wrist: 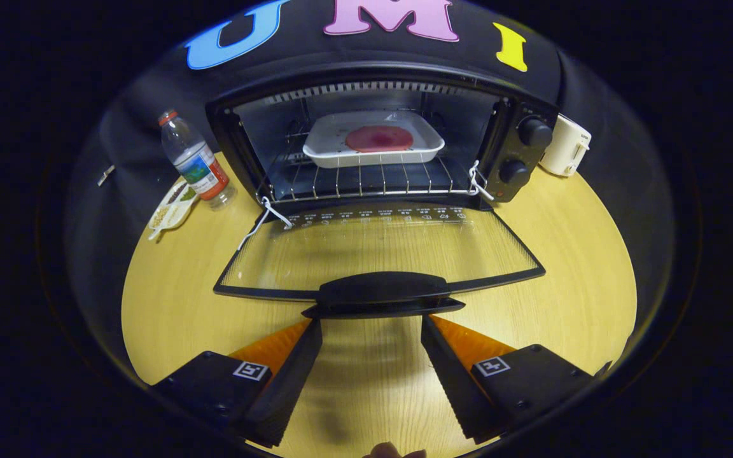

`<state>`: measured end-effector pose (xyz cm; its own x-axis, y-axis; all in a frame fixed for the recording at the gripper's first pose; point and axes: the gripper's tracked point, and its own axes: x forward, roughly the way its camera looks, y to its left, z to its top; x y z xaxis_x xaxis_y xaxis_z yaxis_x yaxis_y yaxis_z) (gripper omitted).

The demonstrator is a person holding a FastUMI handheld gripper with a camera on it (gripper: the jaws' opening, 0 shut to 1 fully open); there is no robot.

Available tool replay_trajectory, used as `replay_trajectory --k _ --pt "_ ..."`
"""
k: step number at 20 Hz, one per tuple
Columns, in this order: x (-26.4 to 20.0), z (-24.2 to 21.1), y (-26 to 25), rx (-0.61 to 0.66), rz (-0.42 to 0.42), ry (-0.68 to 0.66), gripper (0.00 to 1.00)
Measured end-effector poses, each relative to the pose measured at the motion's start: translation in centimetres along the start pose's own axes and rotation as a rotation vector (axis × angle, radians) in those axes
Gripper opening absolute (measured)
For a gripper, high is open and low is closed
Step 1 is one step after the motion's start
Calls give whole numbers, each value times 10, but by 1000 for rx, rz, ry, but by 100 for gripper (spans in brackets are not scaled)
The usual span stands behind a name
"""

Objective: Open the toaster oven, put the food inside, and close the toaster oven door.

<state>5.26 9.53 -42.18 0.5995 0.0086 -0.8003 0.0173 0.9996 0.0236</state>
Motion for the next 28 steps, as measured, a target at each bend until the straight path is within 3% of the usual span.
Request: replay_trajectory --k 10,17,28 --pt "-83 100 4 -20 53 -305 100" --pt "-126 129 -3 -33 48 -447 100" --pt "-294 189 -68 -29 21 -796 100"
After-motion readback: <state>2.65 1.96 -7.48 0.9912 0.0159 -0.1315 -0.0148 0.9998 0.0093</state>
